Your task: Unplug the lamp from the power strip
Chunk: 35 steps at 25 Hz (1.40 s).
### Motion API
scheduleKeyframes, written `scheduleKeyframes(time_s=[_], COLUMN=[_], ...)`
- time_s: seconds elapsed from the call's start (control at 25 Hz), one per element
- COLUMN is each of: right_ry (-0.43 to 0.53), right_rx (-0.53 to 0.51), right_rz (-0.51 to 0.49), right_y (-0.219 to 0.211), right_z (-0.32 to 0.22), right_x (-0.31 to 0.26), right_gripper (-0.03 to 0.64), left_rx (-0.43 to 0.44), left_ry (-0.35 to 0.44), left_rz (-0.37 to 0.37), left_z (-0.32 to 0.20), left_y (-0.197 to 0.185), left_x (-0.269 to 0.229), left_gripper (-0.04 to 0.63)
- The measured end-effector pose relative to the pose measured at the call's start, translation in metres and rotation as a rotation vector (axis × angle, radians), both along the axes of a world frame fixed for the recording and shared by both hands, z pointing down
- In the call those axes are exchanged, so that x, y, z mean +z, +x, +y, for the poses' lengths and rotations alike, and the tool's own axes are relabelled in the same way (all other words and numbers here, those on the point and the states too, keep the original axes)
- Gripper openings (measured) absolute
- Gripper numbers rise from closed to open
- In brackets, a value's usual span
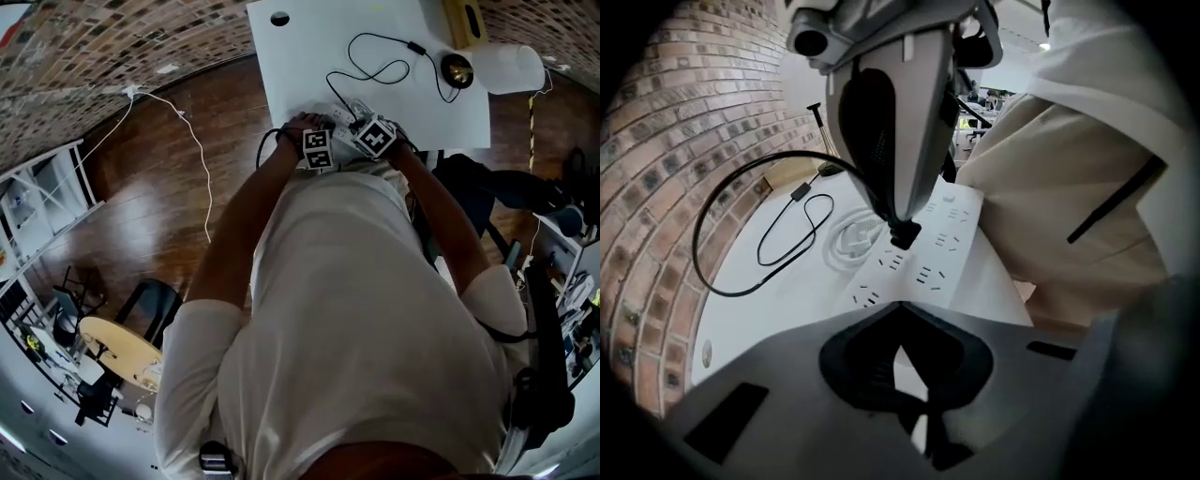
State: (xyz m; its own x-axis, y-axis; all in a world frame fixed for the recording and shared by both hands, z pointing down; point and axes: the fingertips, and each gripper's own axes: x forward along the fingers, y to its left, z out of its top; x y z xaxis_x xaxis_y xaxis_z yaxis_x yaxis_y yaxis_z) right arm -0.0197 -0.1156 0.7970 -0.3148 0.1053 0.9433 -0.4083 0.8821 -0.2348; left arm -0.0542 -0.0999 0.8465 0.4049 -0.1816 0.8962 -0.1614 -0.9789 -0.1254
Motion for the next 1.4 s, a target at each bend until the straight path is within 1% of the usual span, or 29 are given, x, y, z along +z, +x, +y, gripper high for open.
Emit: scheduleKeyframes(time_s=[0.08, 0.2, 0.28, 0.4, 0.56, 0.64, 0.72, 0.76, 0.88, 0.96, 1.12, 1.4], right_ry=[0.029, 0.032, 0.045, 0.08, 0.163, 0.171, 0.166, 0.161, 0.169, 0.165, 0.163, 0.164], right_rx=[0.062, 0.166, 0.212, 0.246, 0.28, 0.294, 0.299, 0.298, 0.307, 0.31, 0.336, 0.347], right_rz=[0.002, -0.049, -0.051, -0.021, 0.036, 0.048, 0.05, 0.05, 0.075, 0.078, 0.116, 0.133], right_y=[0.017, 0.028, 0.039, 0.057, 0.079, 0.086, 0.09, 0.091, 0.099, 0.102, 0.112, 0.119], right_z=[-0.006, -0.014, -0.023, -0.037, -0.064, -0.071, -0.074, -0.075, -0.079, -0.08, -0.08, -0.081], right_x=[-0.001, -0.004, -0.004, -0.002, -0.006, -0.005, 0.0, 0.004, 0.011, 0.016, 0.018, 0.024], right_gripper=[0.044, 0.048, 0.049, 0.051, 0.052, 0.052, 0.054, 0.054, 0.054, 0.054, 0.055, 0.055], left_rx=[-0.002, 0.0, -0.005, -0.019, -0.03, -0.045, -0.071, -0.094, -0.207, -0.271, -0.338, -0.451], left_ry=[-0.002, -0.001, 0.001, 0.004, 0.009, 0.004, -0.013, -0.022, -0.04, -0.046, -0.059, -0.071], left_rz=[-0.004, -0.01, -0.009, -0.011, -0.034, -0.053, -0.054, -0.037, 0.066, 0.113, 0.143, 0.198], left_z=[0.001, 0.001, 0.0, 0.0, 0.0, 0.0, 0.002, 0.002, -0.003, -0.006, -0.004, -0.002], left_y=[0.0, -0.001, -0.001, -0.001, 0.0, -0.001, -0.001, -0.001, 0.0, -0.002, -0.01, -0.029], left_x=[0.001, 0.001, -0.001, 0.0, 0.001, 0.001, -0.001, -0.003, -0.019, -0.029, -0.037, -0.049], left_gripper=[-0.014, -0.014, -0.014, -0.014, -0.012, -0.011, 0.003, 0.004, 0.004, 0.004, 0.005, 0.005])
